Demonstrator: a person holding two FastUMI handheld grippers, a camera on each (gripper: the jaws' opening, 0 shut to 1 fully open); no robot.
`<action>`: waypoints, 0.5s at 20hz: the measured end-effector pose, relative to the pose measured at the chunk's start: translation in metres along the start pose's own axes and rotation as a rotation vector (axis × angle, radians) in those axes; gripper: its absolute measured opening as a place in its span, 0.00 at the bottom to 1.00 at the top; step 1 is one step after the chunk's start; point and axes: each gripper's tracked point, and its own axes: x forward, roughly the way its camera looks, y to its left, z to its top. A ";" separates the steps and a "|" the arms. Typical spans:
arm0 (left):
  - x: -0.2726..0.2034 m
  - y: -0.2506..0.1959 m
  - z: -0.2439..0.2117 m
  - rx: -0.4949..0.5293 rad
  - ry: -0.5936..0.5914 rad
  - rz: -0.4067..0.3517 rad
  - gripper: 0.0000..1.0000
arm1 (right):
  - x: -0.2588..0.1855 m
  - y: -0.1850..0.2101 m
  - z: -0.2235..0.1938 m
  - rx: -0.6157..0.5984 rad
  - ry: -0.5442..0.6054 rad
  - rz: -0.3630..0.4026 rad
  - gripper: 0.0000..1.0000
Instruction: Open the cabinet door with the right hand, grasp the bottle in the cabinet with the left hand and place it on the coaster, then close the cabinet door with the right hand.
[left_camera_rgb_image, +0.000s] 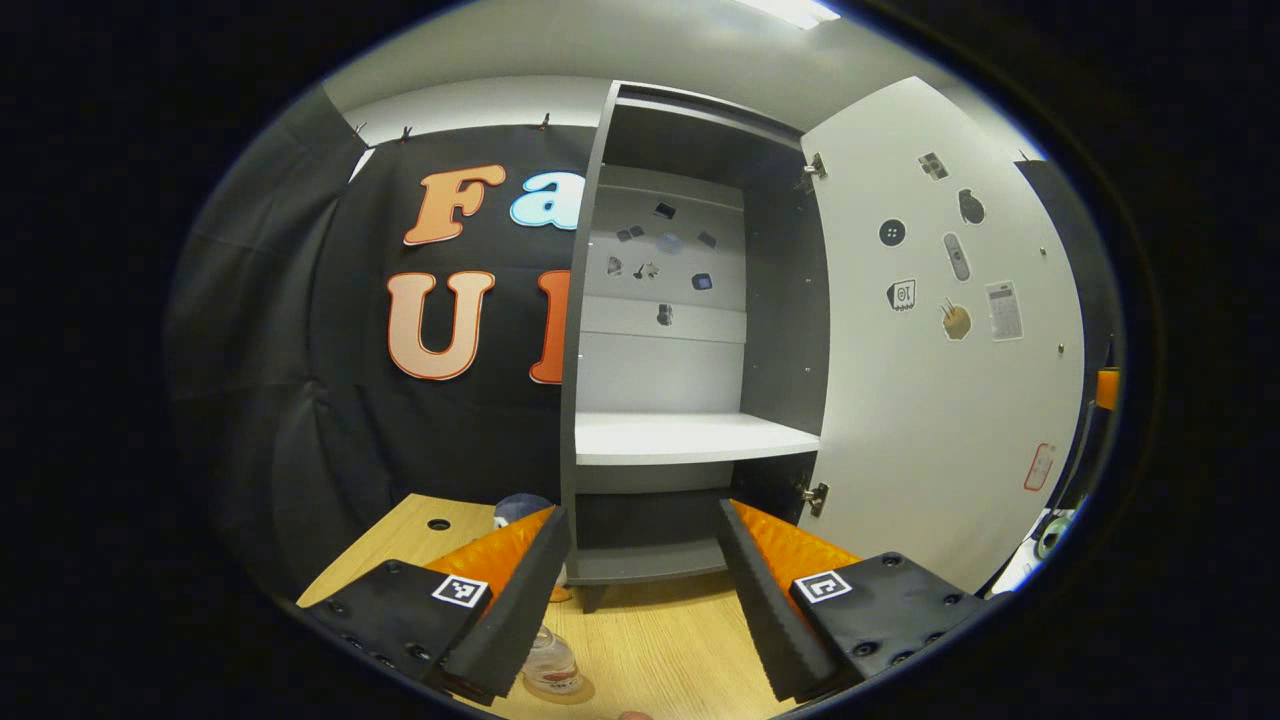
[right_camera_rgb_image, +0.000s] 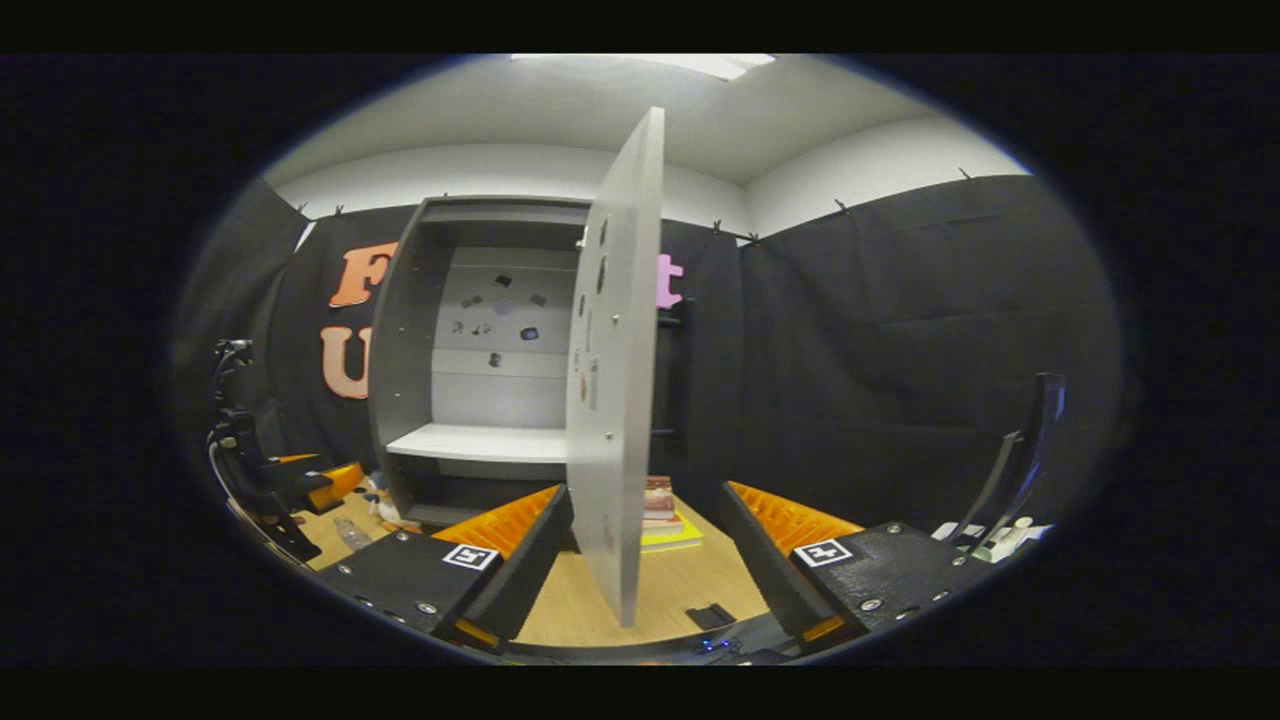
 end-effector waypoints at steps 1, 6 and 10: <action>-0.003 -0.001 0.003 -0.001 0.001 0.006 0.95 | 0.003 -0.013 0.002 -0.006 -0.004 -0.020 0.92; -0.017 0.003 0.016 -0.037 0.002 0.047 0.95 | 0.033 -0.034 0.007 0.023 -0.014 -0.010 0.92; -0.021 0.021 0.022 -0.035 -0.005 0.097 0.95 | 0.042 -0.027 0.009 0.080 -0.029 0.042 0.90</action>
